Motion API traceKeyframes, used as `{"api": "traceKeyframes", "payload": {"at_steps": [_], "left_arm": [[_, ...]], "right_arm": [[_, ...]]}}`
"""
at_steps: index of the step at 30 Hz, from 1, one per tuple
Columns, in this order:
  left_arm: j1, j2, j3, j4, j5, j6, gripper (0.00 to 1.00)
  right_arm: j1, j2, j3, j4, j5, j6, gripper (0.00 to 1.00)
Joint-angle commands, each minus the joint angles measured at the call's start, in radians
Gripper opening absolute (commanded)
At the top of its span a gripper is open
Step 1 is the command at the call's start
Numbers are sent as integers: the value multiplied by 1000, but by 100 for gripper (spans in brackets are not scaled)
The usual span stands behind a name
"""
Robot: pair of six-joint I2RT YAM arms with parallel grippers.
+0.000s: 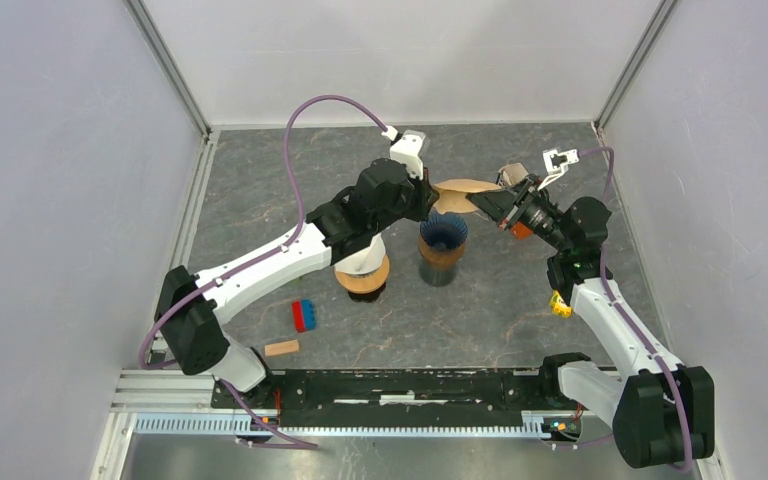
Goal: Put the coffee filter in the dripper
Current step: Adjust the coffee filter.
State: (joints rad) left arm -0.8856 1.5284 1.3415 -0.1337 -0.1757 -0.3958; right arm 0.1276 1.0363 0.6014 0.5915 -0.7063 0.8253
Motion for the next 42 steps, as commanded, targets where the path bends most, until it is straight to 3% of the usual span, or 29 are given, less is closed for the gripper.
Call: {"api": "traceKeyframes", "payload": {"at_steps": [1, 8, 12, 15, 19, 25, 33, 37, 42], "left_arm": [[6, -23, 28, 23, 28, -17, 2], [5, -37, 15, 41, 13, 76, 4], [-2, -53, 15, 43, -12, 179, 52], [-12, -78, 4, 52, -26, 281, 68], [-32, -99, -2, 50, -19, 459, 75], [-100, -75, 26, 20, -22, 667, 76], [-161, -14, 74, 22, -81, 778, 74], [-181, 13, 91, 43, -128, 841, 63], [-194, 21, 89, 62, -159, 881, 37]], "right_arm": [[-5, -5, 4, 3, 4, -44, 0], [-5, -5, 38, -66, 16, -101, 0], [-5, -5, 73, -132, 18, -155, 0], [-5, -5, 89, -177, 14, -187, 0], [-6, -1, 96, -184, -13, -190, 0], [12, 2, 120, -223, -44, -200, 0], [40, -2, 129, -246, -83, -207, 0], [44, -1, 127, -251, -88, -207, 0], [46, -4, 129, -258, -90, -193, 0]]}}
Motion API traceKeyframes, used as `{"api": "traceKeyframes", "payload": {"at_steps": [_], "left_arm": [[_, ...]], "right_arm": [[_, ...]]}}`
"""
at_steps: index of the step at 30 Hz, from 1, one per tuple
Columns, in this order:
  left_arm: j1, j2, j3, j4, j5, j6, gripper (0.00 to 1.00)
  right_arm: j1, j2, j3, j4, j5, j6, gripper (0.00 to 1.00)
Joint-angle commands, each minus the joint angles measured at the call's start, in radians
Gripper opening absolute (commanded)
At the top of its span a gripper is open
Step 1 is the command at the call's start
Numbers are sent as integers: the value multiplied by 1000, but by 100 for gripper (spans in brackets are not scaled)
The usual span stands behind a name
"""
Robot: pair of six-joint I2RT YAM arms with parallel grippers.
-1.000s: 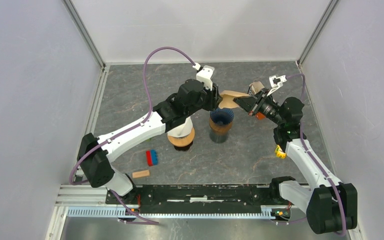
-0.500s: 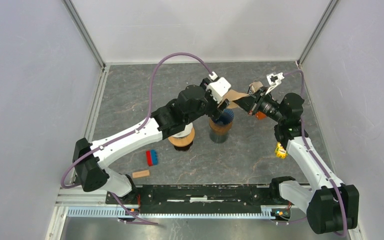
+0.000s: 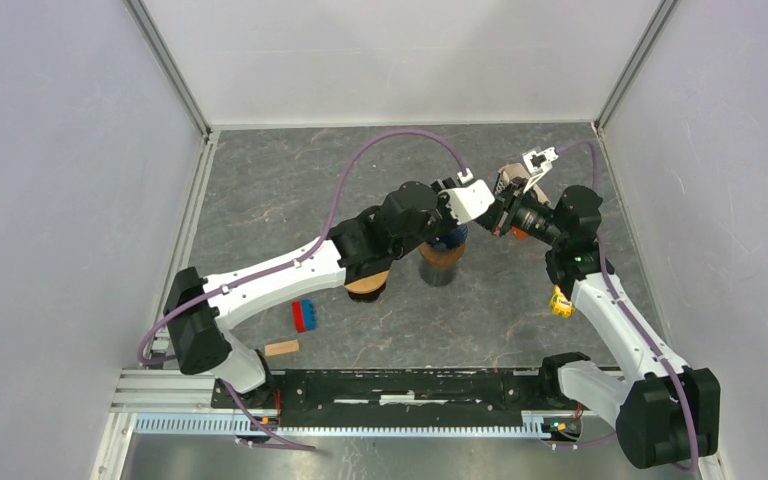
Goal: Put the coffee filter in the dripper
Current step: Adjust the coffee filter.
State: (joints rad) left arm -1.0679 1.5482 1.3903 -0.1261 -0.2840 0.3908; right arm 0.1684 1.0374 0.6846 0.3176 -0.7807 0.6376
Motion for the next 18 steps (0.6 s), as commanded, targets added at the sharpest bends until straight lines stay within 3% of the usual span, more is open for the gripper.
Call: {"api": "traceKeyframes", "payload": {"at_steps": [1, 5, 14, 18], "left_arm": [[-12, 1, 37, 61, -54, 101, 30], [-20, 4, 34, 89, -92, 117, 4], [-104, 47, -66, 427, -337, 339, 2], [-110, 60, -48, 425, -363, 347, 2]], "right_arm": [[5, -4, 46, 16, -15, 2, 0], [6, -1, 45, 5, -1, 38, 0], [5, 31, 41, 20, -3, 193, 0], [5, 27, 60, -23, 2, 170, 0]]}}
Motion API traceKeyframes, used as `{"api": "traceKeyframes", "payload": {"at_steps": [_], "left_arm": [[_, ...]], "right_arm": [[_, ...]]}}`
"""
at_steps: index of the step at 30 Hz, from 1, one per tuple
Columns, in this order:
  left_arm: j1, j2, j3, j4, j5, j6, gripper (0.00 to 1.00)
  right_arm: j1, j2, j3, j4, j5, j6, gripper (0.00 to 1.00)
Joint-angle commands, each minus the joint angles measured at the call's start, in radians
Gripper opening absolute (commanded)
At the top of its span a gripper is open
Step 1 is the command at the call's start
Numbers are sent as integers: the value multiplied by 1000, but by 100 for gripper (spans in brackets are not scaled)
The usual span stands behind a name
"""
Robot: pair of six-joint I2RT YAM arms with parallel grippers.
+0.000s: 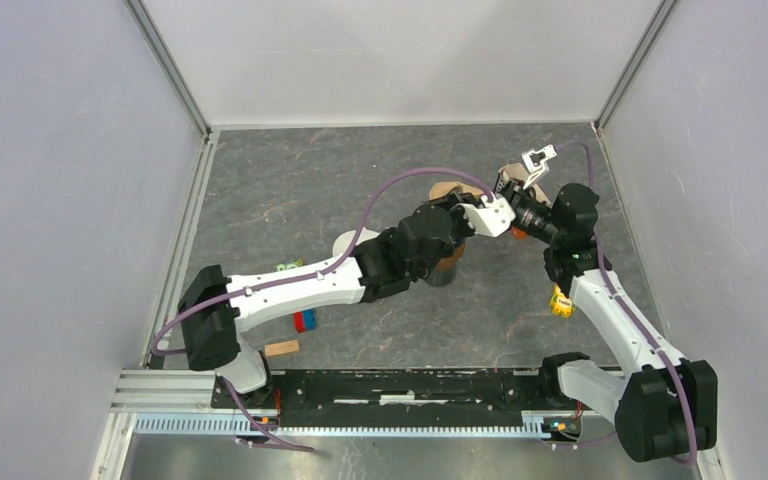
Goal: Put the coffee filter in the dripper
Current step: Adjust the coffee filter.
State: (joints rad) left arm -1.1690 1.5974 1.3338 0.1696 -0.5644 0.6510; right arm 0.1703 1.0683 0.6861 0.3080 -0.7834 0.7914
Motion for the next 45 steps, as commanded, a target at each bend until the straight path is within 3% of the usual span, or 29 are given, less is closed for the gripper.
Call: {"api": "traceKeyframes", "payload": {"at_steps": [1, 11, 29, 42, 45], "left_arm": [[-8, 9, 9, 127, -84, 90, 2], [-6, -48, -56, 120, -62, 76, 2], [1, -55, -39, 117, -71, 37, 2], [2, -21, -6, 108, -115, 11, 4], [3, -11, 24, 72, -130, -20, 3]], "right_arm": [[3, -5, 67, -36, 10, 0, 0], [-6, -7, 168, -273, 145, -198, 1], [-19, -10, 177, -305, 199, -245, 8], [-11, -71, 238, -328, 122, -360, 56], [-12, -98, 240, -326, 90, -424, 60]]}}
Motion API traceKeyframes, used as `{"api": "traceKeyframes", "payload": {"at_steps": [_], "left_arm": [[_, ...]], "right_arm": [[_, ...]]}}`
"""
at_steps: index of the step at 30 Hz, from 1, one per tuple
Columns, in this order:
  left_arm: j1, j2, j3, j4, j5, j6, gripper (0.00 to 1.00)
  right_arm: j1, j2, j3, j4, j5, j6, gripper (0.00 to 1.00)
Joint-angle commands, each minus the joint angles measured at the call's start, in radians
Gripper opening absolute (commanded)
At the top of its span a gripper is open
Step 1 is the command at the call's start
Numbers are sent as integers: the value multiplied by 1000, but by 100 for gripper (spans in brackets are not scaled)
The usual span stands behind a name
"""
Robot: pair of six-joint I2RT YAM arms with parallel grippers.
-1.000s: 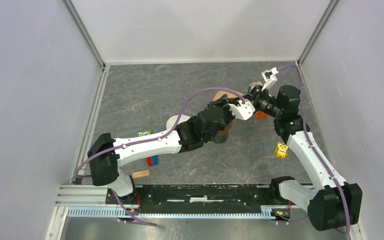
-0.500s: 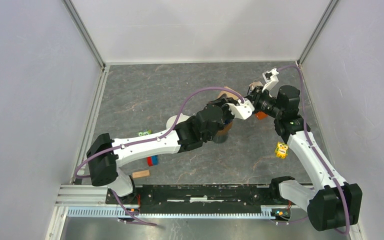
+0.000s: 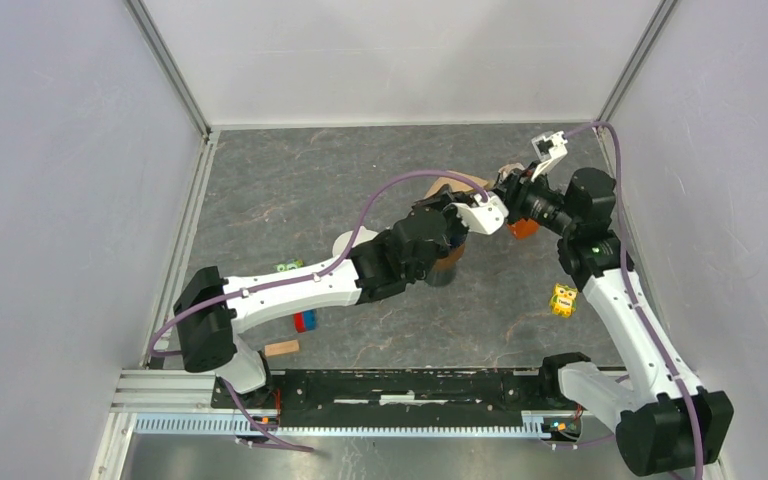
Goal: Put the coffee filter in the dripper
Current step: Adjust the coffee filter.
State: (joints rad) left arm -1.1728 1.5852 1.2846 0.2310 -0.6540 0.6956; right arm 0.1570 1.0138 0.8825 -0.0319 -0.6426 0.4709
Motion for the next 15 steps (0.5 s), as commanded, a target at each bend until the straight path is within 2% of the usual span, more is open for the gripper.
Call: {"api": "traceKeyframes", "payload": {"at_steps": [1, 8, 15], "left_arm": [[8, 4, 87, -13, -44, -80, 4], [29, -18, 179, -257, 8, -288, 3], [45, -60, 232, -488, 189, -485, 2]], "right_arm": [[2, -53, 53, 1, -54, -142, 61], [1, -113, 172, -241, 13, -473, 65], [1, -191, 236, -553, -51, -1038, 65]]}}
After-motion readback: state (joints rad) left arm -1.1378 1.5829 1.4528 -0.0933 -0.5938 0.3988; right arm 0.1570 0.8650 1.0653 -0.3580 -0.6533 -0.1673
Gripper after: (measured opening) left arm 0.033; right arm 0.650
